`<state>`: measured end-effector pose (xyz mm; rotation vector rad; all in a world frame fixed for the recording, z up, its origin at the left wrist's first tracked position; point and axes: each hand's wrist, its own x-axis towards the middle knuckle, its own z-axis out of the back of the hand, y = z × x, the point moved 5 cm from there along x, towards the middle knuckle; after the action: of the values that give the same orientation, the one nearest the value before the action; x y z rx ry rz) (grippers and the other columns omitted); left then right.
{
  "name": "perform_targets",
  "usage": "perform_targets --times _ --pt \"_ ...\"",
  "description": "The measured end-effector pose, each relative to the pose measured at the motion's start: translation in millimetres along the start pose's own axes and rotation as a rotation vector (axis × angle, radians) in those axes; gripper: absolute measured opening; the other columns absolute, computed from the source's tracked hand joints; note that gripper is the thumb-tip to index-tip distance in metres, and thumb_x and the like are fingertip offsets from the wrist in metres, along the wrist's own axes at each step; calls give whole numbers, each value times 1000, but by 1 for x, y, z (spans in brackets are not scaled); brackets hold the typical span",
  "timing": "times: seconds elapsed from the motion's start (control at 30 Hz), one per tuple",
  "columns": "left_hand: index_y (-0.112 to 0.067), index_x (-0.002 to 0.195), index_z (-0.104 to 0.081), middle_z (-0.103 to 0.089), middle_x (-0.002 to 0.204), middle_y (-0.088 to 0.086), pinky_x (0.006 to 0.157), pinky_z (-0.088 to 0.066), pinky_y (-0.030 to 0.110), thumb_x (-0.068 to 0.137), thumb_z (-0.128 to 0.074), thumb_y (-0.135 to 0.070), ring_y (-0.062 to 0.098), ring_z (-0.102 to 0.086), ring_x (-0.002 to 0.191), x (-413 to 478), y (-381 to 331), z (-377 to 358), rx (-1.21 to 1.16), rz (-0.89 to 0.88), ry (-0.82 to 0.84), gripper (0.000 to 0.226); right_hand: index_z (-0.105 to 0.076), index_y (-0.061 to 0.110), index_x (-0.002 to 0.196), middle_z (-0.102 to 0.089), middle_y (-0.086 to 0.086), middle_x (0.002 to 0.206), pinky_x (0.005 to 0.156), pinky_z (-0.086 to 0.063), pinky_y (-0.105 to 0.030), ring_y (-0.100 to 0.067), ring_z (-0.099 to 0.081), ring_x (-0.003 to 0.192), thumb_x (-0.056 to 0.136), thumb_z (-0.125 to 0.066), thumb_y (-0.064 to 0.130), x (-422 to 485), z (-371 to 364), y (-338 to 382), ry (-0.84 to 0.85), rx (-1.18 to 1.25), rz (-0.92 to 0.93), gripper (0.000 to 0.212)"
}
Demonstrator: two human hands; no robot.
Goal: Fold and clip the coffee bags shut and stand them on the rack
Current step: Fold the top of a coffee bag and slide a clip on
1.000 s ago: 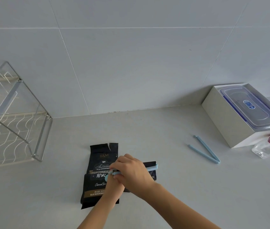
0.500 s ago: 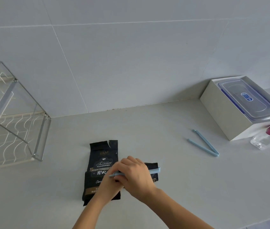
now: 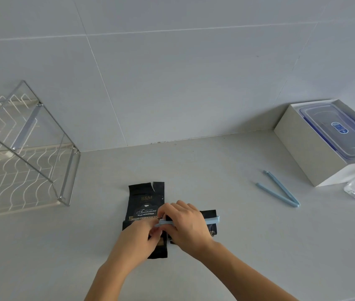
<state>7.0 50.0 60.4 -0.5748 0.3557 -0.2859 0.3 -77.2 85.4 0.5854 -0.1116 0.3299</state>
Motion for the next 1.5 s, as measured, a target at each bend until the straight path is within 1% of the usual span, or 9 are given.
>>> perform_targets --times 0.13,0.27,0.4,0.63,0.8,0.9,1.0,1.37,1.5 --pt "-26 81 -54 -64 73 -2 60 -48 28 89 -41 -31 14 -60 67 1 -3 2 63 -3 24 16 -53 19 94 -66 2 81 64 -42 -33 -20 -53 74 84 -61 32 0 0 0 -14 -6 -17 19" --pt "-33 66 -43 -59 66 -2 53 -40 26 91 -37 -32 14 -53 60 0 -4 5 85 5 12 26 -48 17 85 -61 0 77 62 -43 -36 -22 -50 72 83 -61 28 0 -1 0 -2 -34 -12 17" --pt "-34 60 -35 -58 68 -4 54 -39 25 94 -34 -34 13 -53 62 -3 -3 4 79 -1 15 34 -43 18 78 -58 1 73 60 -41 -36 -21 -46 70 80 -62 22 1 -2 -1 1 -51 -11 19" --pt "-41 67 -47 -58 72 -15 58 -43 19 95 -38 -36 2 -57 70 -10 3 -6 -37 -26 13 30 -55 22 102 -67 3 91 72 -41 -30 -18 -54 82 80 -64 37 -5 0 -6 98 9 -4 29" --pt "-37 94 -61 -60 88 -20 71 -52 23 91 -50 -35 0 -58 84 -11 5 0 -54 -85 -110 11 -62 17 100 -67 -2 95 68 -40 -28 -19 -55 88 84 -64 36 2 2 -7 145 32 -3 25" --pt "-36 88 -62 -59 81 -21 61 -47 17 89 -53 -37 -1 -57 78 -10 4 4 -35 -117 -152 9 -61 16 107 -64 -3 99 70 -41 -29 -20 -53 91 83 -65 35 3 1 -8 184 42 -25 31" --pt "-33 85 -64 -57 78 -20 56 -41 14 88 -56 -35 1 -56 73 -7 1 7 -9 -130 -160 9 -64 13 98 -63 -6 95 69 -42 -31 -22 -53 88 83 -64 34 3 1 -10 226 40 -33 25" --pt "-29 75 -64 -55 73 -19 53 -37 10 87 -58 -29 2 -54 70 -10 -3 11 5 -179 -177 13 -65 14 96 -63 -6 92 65 -43 -35 -23 -52 87 85 -61 36 -1 3 -7 179 27 5 25" --pt "-29 71 -61 -57 74 -16 55 -43 17 87 -58 -28 4 -54 72 -12 -2 9 -27 -179 -182 16 -66 16 93 -63 -3 88 61 -47 -36 -22 -54 84 86 -60 38 -4 3 -6 127 5 40 24"
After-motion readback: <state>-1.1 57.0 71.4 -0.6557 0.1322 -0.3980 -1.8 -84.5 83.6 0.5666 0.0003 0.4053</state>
